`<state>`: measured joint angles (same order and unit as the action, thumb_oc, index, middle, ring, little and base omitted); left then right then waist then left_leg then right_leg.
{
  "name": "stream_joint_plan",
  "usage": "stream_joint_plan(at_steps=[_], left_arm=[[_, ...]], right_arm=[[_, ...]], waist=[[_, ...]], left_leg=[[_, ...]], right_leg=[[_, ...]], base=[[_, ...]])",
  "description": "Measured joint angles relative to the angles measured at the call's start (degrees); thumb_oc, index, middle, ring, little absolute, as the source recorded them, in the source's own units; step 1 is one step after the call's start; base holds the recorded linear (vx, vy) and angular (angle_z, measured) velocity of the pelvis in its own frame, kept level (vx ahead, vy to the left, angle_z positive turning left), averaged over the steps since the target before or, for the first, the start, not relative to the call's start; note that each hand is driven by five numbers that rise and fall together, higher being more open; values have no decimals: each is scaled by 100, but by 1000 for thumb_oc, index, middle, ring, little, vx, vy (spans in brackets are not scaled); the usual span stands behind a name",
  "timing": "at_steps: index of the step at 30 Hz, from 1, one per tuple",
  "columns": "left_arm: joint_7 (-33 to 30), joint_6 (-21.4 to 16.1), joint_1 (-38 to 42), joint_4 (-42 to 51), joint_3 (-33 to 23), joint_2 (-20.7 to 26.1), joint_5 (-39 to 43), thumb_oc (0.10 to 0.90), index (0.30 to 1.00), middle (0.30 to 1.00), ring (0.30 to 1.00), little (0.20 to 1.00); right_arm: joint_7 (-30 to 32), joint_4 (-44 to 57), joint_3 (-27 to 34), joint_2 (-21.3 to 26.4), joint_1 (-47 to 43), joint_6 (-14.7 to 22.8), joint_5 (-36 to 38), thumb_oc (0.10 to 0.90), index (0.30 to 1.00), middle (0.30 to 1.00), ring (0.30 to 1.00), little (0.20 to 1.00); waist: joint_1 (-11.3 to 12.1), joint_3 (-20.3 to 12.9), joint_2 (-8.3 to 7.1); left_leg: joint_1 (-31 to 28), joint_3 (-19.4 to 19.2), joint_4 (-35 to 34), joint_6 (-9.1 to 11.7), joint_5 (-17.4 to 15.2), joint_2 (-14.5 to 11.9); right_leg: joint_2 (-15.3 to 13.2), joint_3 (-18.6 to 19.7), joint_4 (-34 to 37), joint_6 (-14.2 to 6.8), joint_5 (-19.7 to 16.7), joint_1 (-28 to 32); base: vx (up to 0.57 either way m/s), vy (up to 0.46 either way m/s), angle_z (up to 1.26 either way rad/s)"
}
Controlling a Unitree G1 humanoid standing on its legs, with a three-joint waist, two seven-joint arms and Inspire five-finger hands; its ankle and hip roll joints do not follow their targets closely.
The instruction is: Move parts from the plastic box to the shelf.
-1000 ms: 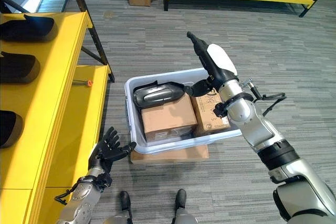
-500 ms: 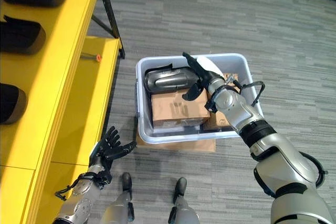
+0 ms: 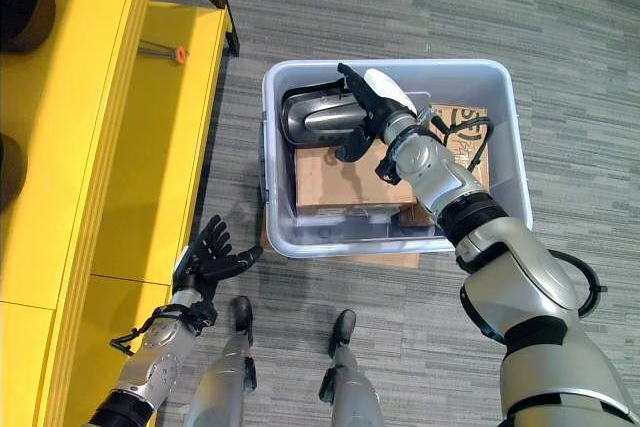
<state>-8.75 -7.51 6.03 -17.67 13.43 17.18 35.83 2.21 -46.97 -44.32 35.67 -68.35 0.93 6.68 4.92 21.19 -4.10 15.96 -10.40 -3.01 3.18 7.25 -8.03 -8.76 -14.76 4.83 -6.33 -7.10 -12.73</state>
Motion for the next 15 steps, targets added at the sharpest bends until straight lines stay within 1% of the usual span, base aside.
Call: stream_joint_plan(at_steps=[4, 7, 11, 15], left_arm=[[-91, -7, 12, 0, 40, 7, 74, 900, 1000, 1000, 1000, 1000], [-100, -8, 2, 0, 41, 7, 203, 900, 1000, 1000, 1000, 1000], [-104, -9, 34, 0, 44, 7, 204, 900, 1000, 1000, 1000, 1000], [-135, -18, 41, -1, 41, 12, 205, 900, 1000, 1000, 1000, 1000]], right_arm=[[49, -106, -1, -36, -44, -18, -89, 900, 1000, 1000, 1000, 1000], [89, -107, -2, -104, -50, -18, -120, 900, 1000, 1000, 1000, 1000], [90, -110, -20, -198, -141, -19, -128, 900, 1000, 1000, 1000, 1000], [89, -124, -89, -234, -149, -19, -211, 900, 1000, 1000, 1000, 1000]], waist=[[-3, 13, -23], [5, 29, -48], [3, 189, -77], [21, 200, -89]], left_leg=[[106, 106, 76, 0, 0, 3], [152, 110, 89, 0, 0, 1], [239, 140, 177, 1, -1, -1], [312, 160, 204, 1, -1, -1]], right_leg=[[-2, -40, 0, 8, 7, -17], [2, -36, 0, 13, 11, -52], [2, -32, 0, 26, 0, -85], [2, -44, 0, 39, -12, -136]], base=[[-23, 9, 9], [-4, 2, 1], [4, 1, 2], [7, 1, 2]])
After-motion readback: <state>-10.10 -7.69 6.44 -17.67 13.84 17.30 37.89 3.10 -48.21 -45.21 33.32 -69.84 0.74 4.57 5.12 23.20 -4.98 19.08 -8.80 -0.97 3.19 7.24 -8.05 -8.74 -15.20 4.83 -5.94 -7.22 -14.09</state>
